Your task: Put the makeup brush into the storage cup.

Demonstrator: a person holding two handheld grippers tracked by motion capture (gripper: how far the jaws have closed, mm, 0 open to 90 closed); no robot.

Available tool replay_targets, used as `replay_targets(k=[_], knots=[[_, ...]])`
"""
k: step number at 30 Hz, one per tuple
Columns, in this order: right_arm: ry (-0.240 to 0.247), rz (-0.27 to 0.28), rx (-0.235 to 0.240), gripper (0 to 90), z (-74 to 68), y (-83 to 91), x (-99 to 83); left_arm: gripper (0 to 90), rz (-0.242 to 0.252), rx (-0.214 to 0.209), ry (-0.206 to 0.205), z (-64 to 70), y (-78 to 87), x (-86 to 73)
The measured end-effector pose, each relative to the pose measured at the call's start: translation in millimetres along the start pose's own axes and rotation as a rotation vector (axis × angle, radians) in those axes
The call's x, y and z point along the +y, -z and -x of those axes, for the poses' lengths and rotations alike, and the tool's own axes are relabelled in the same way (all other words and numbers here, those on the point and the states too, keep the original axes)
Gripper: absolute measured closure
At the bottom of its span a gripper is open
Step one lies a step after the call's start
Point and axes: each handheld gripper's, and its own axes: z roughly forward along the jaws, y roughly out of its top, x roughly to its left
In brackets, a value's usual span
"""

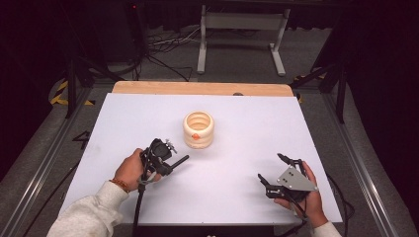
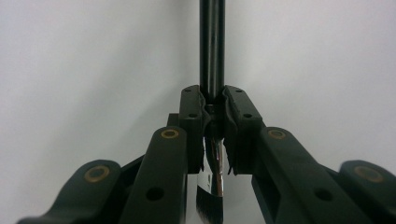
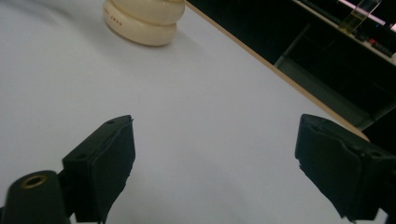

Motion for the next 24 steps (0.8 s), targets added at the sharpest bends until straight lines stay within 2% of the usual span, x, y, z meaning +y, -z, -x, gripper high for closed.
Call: replay_targets(k=[4, 9, 10, 17, 21, 22, 24], knots=[[0.093, 0.022, 0.002, 19.3, -11.0, -12.0, 15.5, 79.1, 0.006, 0.002, -0.026, -2.8, 5.8, 7.3], [0.203, 0.055, 0.001, 21.6, -24.6, -31.5, 38.0, 79.1, 0.021, -0.004, -0.03, -6.0, 13.5, 14.6], [0.222, 0.061, -0.003, 22.4, -27.5, -35.6, 42.7, 79.1, 0.016, -0.003, -0.045, -5.2, 15.3, 16.6], [0.362, 0.101, 0.026, 31.0, -58.3, -61.6, 77.1, 79.1, 0.018, -0.004, -0.069, -0.5, 22.2, 24.6], [0.461, 0.104, 0.036, 34.2, -81.2, -72.4, 90.4, 79.1, 0.004, -0.004, -0.094, 6.0, 22.5, 30.9], [0.461, 0.104, 0.036, 34.2, -81.2, -72.4, 90.4, 79.1, 0.004, -0.004, -0.094, 6.0, 22.5, 30.9], [0.505, 0.102, 0.045, 37.5, -93.3, -78.4, 96.1, 79.1, -0.002, -0.005, -0.105, 9.3, 21.8, 34.5]])
